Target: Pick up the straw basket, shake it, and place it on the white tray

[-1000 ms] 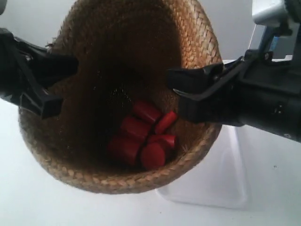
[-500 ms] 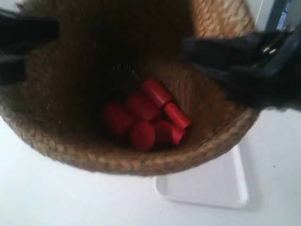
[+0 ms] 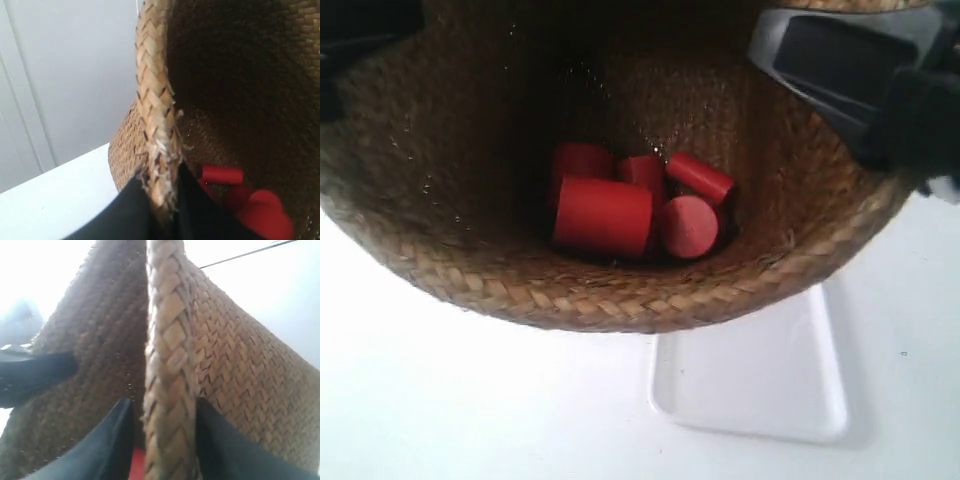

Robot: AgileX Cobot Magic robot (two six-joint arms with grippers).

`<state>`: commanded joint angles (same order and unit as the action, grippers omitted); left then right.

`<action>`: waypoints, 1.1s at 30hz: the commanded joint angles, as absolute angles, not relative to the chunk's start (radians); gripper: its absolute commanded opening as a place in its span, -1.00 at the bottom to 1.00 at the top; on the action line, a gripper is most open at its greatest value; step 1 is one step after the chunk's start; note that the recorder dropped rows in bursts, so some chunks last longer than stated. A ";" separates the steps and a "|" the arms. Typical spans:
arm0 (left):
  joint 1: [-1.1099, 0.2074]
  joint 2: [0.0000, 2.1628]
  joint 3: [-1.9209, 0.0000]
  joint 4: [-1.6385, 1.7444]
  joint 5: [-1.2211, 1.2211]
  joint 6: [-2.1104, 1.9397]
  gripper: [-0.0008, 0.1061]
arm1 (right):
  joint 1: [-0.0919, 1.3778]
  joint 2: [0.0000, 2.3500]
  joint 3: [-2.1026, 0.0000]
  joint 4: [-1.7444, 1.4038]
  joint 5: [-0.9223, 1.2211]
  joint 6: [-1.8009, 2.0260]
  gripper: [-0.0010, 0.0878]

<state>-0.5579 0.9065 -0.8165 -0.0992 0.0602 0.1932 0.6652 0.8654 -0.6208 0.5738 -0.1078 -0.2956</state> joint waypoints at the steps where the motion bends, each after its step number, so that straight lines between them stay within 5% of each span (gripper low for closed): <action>1: -0.560 0.899 -0.838 -0.104 0.086 0.180 -0.99 | 0.670 0.854 -0.644 0.579 -0.045 -0.276 -0.98; 5: -0.571 0.782 -0.920 -0.120 0.106 0.108 -0.99 | 0.688 0.745 -0.750 0.566 0.155 -0.267 -0.98; 12: -0.569 0.890 -0.807 -0.068 0.057 0.183 -0.99 | 0.686 0.830 -0.636 0.532 -0.171 -0.373 -0.98; 17: -0.572 0.799 -0.904 -0.115 0.144 0.092 -0.99 | 0.691 0.716 -0.778 0.546 0.080 -0.354 -0.98; 23: -0.570 0.890 -0.815 -0.097 0.023 0.114 -0.99 | 0.687 0.832 -0.650 0.539 -0.038 -0.399 -0.98; 29: -0.572 0.794 -0.907 -0.114 0.122 0.049 -0.99 | 0.689 0.764 -0.757 0.588 0.204 -0.272 -0.98; 33: -0.572 0.761 -0.872 -0.103 0.116 0.083 -0.99 | 0.686 0.715 -0.726 0.519 0.113 -0.296 -0.98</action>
<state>-0.5716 0.7609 -0.8716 -0.1025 0.1164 0.0830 0.6861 0.7149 -0.7256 0.5187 0.1129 -0.2965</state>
